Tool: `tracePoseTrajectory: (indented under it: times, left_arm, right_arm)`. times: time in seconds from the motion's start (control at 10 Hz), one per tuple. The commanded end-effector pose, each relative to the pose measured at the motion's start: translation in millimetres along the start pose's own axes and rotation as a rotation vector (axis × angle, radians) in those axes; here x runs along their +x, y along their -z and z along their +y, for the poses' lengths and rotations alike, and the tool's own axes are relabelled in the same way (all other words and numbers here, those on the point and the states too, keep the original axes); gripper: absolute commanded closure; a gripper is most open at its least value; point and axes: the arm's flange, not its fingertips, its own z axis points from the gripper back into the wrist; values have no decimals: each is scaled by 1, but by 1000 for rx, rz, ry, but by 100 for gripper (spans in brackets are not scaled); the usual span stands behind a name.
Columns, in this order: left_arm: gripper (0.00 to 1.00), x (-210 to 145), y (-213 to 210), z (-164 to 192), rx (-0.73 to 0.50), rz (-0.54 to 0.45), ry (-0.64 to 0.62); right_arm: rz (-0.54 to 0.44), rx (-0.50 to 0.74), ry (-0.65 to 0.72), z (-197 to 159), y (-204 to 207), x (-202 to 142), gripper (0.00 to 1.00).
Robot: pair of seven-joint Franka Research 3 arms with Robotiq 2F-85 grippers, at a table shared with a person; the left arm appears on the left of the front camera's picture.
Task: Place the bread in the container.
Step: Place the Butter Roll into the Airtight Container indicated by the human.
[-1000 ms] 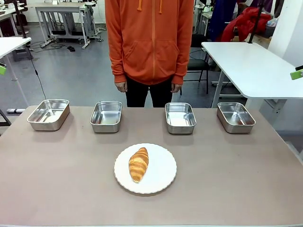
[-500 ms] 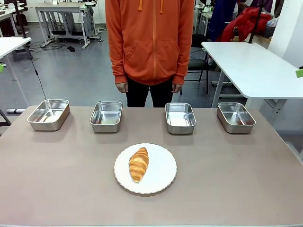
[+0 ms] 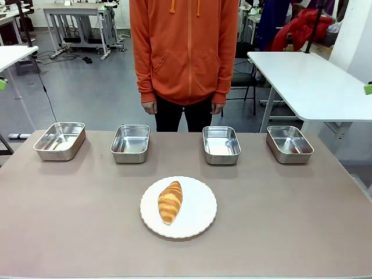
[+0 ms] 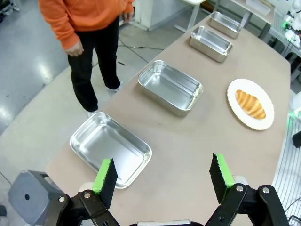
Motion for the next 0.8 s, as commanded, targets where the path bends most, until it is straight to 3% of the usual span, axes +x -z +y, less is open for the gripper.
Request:
tracePoseTrajectory:
  times: [0.0,0.7]
  left_arm:
    - [0,1,-2,-1,2,-7,1]
    - [0,1,-2,-1,2,-7,1]
  right_arm:
    - [-13,5,-6,0,0,0,0]
    - [-13,5,-6,0,0,0,0]
